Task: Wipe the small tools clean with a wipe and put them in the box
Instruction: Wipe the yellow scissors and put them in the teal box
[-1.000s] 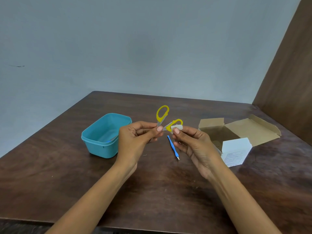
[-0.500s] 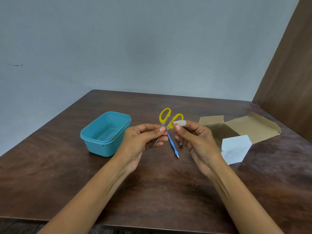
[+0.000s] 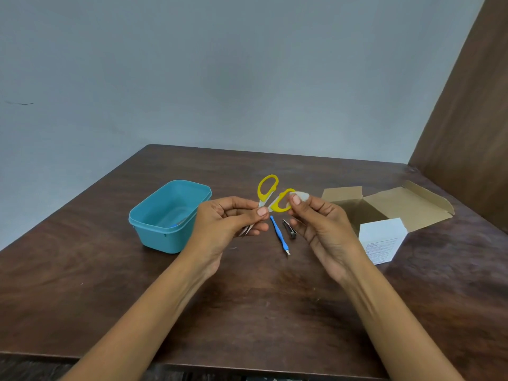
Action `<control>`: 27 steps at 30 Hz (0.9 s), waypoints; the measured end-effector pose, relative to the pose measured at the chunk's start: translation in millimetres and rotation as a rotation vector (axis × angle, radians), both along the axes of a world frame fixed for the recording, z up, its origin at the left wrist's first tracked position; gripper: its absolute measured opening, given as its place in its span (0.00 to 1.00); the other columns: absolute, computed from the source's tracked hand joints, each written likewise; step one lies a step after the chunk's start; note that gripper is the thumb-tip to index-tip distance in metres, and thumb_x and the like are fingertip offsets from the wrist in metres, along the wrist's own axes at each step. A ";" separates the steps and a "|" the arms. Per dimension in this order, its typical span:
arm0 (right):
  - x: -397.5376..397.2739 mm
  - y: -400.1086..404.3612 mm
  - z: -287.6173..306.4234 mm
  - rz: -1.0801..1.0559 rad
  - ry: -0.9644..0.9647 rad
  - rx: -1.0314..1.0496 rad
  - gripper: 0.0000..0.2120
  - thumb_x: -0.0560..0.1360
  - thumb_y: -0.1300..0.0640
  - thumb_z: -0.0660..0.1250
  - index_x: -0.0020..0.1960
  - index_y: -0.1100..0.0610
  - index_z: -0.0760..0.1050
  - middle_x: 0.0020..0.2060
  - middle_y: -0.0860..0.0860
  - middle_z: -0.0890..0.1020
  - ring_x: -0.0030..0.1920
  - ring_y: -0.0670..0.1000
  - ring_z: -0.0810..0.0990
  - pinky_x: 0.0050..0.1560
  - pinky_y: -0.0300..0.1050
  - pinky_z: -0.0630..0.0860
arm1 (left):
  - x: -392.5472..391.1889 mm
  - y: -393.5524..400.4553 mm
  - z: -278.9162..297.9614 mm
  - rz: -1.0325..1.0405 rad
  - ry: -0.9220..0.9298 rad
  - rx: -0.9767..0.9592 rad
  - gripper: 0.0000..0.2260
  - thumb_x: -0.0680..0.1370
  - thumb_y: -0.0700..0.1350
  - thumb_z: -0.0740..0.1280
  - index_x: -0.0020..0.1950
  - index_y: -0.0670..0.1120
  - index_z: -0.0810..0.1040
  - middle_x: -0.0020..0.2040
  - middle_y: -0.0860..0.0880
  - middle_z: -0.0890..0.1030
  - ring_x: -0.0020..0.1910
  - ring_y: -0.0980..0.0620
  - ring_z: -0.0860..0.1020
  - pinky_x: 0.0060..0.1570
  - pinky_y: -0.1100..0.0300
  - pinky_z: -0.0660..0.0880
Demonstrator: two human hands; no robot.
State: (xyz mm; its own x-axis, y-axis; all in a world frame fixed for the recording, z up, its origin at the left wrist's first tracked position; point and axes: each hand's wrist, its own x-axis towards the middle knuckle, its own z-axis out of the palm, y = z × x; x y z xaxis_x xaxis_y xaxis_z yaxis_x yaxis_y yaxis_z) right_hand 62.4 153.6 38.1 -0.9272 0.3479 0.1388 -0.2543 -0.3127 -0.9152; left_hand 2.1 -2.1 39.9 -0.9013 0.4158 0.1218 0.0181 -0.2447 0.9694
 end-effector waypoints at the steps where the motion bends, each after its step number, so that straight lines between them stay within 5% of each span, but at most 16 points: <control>1: -0.1 0.0 -0.1 -0.005 -0.003 0.012 0.10 0.66 0.57 0.70 0.45 0.61 0.81 0.34 0.49 0.84 0.34 0.42 0.79 0.36 0.33 0.77 | -0.9 -0.6 -0.3 0.007 0.011 -0.014 0.08 0.69 0.35 0.72 0.47 0.35 0.81 0.37 0.44 0.85 0.31 0.51 0.83 0.33 0.64 0.80; 8: -0.9 2.0 -4.9 -0.155 -0.046 0.254 0.08 0.68 0.57 0.73 0.45 0.59 0.83 0.39 0.57 0.85 0.39 0.52 0.79 0.44 0.51 0.74 | -7.6 -4.5 -1.9 0.054 0.131 -0.146 0.05 0.68 0.34 0.74 0.42 0.37 0.82 0.34 0.42 0.84 0.30 0.50 0.83 0.31 0.63 0.79; 12: -1.5 5.8 -5.4 -0.240 0.000 0.456 0.05 0.68 0.62 0.74 0.44 0.60 0.82 0.39 0.65 0.83 0.36 0.53 0.79 0.38 0.44 0.77 | -10.3 -5.5 -3.3 0.050 0.195 -0.219 0.05 0.67 0.35 0.75 0.38 0.41 0.81 0.32 0.44 0.84 0.28 0.50 0.82 0.29 0.63 0.78; 19: -2.9 15.1 -6.1 -0.296 0.026 0.901 0.09 0.67 0.61 0.75 0.47 0.56 0.84 0.41 0.50 0.85 0.42 0.42 0.81 0.40 0.28 0.74 | -12.2 -4.9 -5.6 0.091 0.333 -0.354 0.04 0.69 0.38 0.75 0.40 0.43 0.82 0.33 0.46 0.84 0.29 0.50 0.82 0.29 0.64 0.77; 23: -1.5 12.7 -5.8 -0.369 0.050 0.877 0.08 0.64 0.63 0.77 0.40 0.57 0.81 0.34 0.49 0.84 0.34 0.41 0.81 0.32 0.28 0.74 | -11.1 -4.0 -6.0 0.122 0.388 -0.354 0.04 0.69 0.39 0.75 0.39 0.42 0.81 0.33 0.44 0.83 0.28 0.49 0.82 0.32 0.61 0.79; 27: 0.1 10.7 -7.8 -0.429 0.112 0.985 0.03 0.67 0.62 0.76 0.39 0.58 0.83 0.35 0.49 0.85 0.34 0.46 0.82 0.36 0.34 0.76 | -13.7 -3.9 -6.9 0.157 0.406 -0.365 0.04 0.69 0.39 0.75 0.38 0.43 0.81 0.32 0.48 0.83 0.28 0.49 0.82 0.32 0.62 0.78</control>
